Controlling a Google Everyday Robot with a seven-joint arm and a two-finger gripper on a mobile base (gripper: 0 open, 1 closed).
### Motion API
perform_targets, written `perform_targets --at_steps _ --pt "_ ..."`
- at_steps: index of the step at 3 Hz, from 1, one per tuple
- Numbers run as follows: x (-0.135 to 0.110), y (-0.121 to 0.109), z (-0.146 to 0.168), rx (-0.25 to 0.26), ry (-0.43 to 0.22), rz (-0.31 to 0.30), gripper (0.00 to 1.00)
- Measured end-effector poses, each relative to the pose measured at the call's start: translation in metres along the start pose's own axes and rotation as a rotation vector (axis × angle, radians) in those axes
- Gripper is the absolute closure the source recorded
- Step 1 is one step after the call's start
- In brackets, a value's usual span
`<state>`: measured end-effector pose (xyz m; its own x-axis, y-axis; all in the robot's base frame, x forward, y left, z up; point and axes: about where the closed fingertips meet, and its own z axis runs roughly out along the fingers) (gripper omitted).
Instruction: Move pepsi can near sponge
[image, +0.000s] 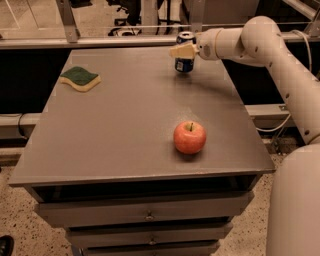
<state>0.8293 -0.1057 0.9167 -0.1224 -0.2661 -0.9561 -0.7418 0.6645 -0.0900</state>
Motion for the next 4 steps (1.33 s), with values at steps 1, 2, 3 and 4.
perform_targets --at_steps 1,2,3,4 --pt "-0.05 0.025 -0.003 -0.068 -0.055 -0.036 0.92" --pt "-0.052 0.028 -0.003 -0.077 -0.054 -0.038 1.0" --pt "-0.045 0.049 0.009 -0.129 -0.029 -0.046 1.0" --pt "-0.056 0.108 0.054 -0.236 -0.009 -0.103 1.0"
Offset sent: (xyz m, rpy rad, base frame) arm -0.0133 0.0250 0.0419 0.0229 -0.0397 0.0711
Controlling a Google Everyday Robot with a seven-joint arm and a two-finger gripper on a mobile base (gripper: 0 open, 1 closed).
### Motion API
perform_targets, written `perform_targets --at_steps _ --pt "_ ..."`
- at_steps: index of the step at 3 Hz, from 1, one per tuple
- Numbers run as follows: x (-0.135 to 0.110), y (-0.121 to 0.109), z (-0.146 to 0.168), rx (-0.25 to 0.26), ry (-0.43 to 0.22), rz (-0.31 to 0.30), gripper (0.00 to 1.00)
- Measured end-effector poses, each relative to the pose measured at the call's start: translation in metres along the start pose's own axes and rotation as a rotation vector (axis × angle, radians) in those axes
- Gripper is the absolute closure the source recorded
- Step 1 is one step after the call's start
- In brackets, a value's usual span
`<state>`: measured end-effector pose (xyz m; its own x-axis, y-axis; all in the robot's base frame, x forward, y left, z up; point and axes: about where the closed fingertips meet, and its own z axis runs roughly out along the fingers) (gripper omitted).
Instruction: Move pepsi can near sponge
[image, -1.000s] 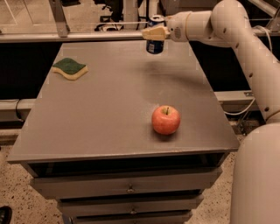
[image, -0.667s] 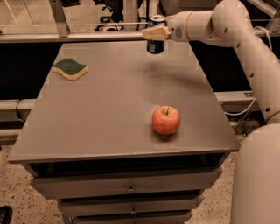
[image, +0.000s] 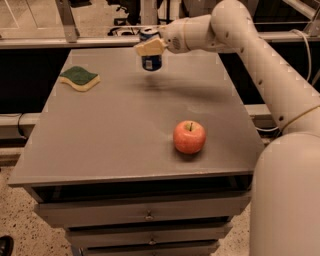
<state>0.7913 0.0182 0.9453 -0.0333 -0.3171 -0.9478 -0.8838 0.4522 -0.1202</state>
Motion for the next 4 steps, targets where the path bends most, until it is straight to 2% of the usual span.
perform_targets --at_steps 1,2,3,4 --pt "-0.015 0.025 0.037 -0.056 0.01 -0.032 1.0" --pt "-0.024 0.046 0.066 -0.097 -0.008 -0.046 1.0" --pt "-0.021 0.059 0.086 -0.112 -0.051 -0.042 1.0" --pt "-0.015 0.068 0.104 -0.122 -0.092 -0.046 0.84"
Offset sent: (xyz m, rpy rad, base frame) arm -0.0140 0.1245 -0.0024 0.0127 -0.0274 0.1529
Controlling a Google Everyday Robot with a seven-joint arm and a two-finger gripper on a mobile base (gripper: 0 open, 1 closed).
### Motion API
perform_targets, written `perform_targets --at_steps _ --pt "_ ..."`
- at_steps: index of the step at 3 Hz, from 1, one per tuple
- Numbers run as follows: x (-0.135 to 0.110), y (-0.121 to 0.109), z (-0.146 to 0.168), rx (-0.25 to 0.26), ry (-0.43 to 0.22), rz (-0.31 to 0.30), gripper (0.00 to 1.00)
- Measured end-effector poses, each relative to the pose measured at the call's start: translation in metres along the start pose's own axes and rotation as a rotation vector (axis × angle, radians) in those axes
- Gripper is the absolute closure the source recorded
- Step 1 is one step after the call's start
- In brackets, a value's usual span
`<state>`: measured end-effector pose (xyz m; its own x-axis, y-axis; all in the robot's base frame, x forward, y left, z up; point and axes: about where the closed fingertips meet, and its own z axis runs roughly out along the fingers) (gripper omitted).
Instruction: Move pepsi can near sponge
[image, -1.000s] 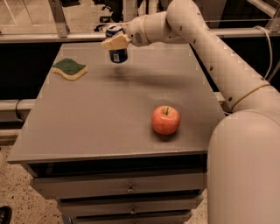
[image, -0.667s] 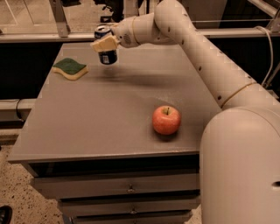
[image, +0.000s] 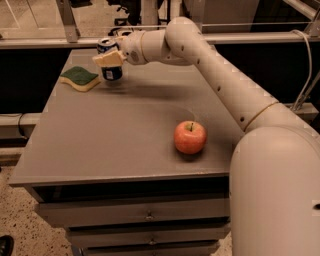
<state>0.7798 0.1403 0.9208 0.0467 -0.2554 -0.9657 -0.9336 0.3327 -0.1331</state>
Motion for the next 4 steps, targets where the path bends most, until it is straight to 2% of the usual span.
perform_targets --at_steps 1,3,4 --pt "0.008 0.006 0.015 -0.015 -0.028 -0.008 0.53" --pt "0.014 0.001 0.023 -0.021 -0.037 -0.034 0.07" --pt "0.012 -0.006 0.023 -0.019 -0.039 -0.056 0.0"
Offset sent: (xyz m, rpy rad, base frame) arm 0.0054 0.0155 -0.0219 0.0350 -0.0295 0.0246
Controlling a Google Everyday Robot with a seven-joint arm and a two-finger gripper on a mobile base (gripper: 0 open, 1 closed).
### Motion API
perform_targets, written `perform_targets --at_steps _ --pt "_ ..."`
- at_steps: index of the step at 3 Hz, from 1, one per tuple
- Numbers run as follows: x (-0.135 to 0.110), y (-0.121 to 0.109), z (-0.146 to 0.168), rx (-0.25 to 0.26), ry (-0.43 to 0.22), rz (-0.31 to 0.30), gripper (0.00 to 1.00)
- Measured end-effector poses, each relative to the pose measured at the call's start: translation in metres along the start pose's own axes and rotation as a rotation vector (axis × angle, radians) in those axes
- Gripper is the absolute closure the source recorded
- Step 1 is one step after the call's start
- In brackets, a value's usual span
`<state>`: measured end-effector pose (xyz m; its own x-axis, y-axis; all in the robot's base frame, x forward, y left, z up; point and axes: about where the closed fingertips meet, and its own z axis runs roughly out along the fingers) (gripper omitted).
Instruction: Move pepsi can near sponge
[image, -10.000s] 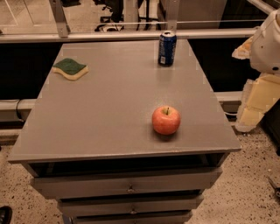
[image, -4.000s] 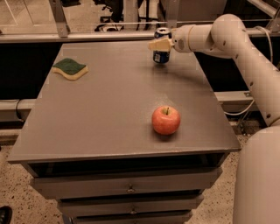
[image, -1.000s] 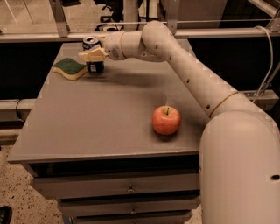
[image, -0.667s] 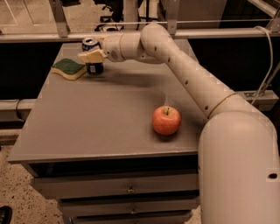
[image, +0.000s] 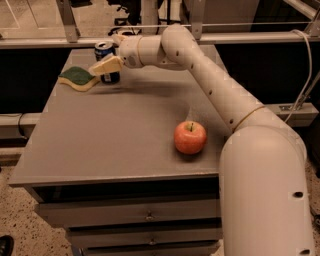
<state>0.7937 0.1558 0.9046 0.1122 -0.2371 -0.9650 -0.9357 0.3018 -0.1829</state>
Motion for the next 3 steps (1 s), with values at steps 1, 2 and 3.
perform_targets --at_steps 1,2,3 --pt "-0.007 -0.006 -0.03 -0.005 0.028 -0.032 0.0" --pt "-0.03 -0.002 -0.11 0.049 0.099 -0.056 0.0" --pt "-0.051 0.011 -0.174 0.121 0.155 -0.071 0.0"
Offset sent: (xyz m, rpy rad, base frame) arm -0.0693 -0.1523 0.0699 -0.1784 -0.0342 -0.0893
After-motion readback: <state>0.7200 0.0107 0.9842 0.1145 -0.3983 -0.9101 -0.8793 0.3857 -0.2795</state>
